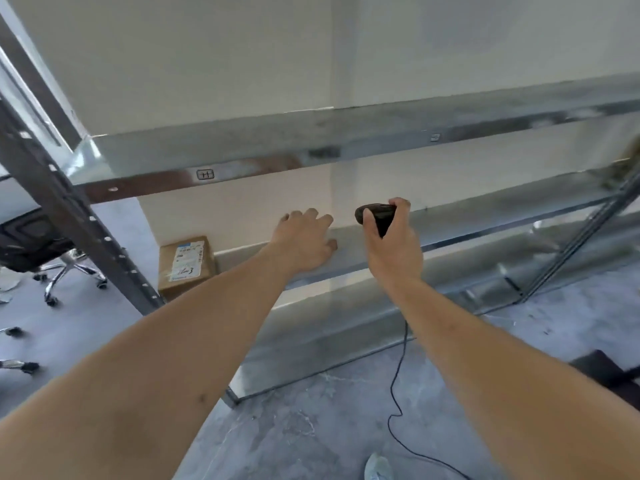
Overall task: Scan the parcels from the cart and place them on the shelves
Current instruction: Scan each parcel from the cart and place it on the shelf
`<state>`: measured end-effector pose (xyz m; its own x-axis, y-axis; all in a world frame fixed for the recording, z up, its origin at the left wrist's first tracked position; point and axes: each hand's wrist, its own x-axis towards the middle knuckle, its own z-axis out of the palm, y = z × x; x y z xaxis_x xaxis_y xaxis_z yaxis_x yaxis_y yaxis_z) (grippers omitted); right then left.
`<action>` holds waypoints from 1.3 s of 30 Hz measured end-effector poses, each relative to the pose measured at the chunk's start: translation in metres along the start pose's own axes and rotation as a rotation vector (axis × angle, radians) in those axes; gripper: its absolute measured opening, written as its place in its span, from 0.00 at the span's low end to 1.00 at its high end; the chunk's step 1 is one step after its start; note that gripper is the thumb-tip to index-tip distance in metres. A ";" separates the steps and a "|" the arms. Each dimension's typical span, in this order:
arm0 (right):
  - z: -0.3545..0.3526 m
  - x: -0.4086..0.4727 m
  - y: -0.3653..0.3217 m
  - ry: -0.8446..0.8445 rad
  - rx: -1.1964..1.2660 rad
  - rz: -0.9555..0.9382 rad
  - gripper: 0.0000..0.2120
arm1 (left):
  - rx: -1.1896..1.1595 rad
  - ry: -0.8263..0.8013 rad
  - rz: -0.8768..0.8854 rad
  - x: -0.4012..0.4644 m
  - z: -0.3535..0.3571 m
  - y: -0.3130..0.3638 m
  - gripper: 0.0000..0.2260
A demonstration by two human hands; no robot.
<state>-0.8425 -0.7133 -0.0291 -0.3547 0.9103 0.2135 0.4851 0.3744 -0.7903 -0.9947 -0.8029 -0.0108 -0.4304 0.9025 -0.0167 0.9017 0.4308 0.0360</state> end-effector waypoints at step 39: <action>-0.609 0.039 0.428 0.873 -0.169 0.521 0.23 | -0.103 0.052 1.018 0.123 0.005 0.814 0.21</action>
<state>-0.1617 -0.4101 -0.0093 0.6036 0.7525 0.2637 0.5422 -0.1449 -0.8276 -0.3133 -0.3417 0.0115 0.5340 0.8379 0.1132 0.8336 -0.5441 0.0948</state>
